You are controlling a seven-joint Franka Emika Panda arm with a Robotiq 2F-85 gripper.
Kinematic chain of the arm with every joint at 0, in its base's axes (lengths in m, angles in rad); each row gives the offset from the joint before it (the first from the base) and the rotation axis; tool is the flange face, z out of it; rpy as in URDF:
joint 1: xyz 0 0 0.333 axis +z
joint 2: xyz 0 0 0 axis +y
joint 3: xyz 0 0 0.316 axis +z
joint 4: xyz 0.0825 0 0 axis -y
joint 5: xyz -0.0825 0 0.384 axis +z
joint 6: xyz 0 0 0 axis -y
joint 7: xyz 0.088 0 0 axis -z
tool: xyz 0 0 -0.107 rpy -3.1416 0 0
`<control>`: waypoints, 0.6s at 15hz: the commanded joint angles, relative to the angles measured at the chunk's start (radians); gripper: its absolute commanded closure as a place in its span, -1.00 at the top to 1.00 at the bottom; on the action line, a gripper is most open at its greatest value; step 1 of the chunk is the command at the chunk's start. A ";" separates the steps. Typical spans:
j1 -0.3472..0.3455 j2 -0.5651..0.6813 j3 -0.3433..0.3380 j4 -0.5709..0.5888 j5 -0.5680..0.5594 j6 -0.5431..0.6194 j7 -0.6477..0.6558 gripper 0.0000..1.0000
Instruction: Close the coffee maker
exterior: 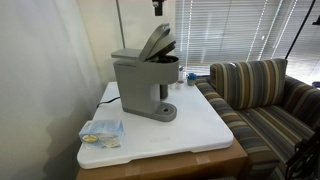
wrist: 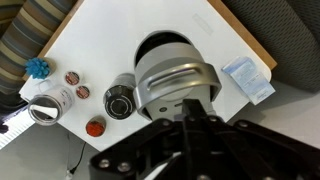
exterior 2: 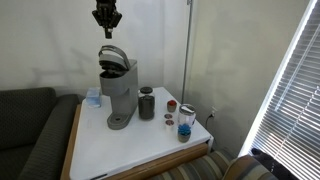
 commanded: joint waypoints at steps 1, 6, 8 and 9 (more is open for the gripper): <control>-0.009 0.017 -0.001 -0.003 0.010 -0.002 0.002 -1.00; -0.030 0.019 0.003 -0.022 0.035 -0.017 -0.009 -1.00; -0.036 0.020 0.005 -0.025 0.040 -0.020 -0.012 -1.00; -0.038 0.020 0.006 -0.028 0.044 -0.026 -0.015 -1.00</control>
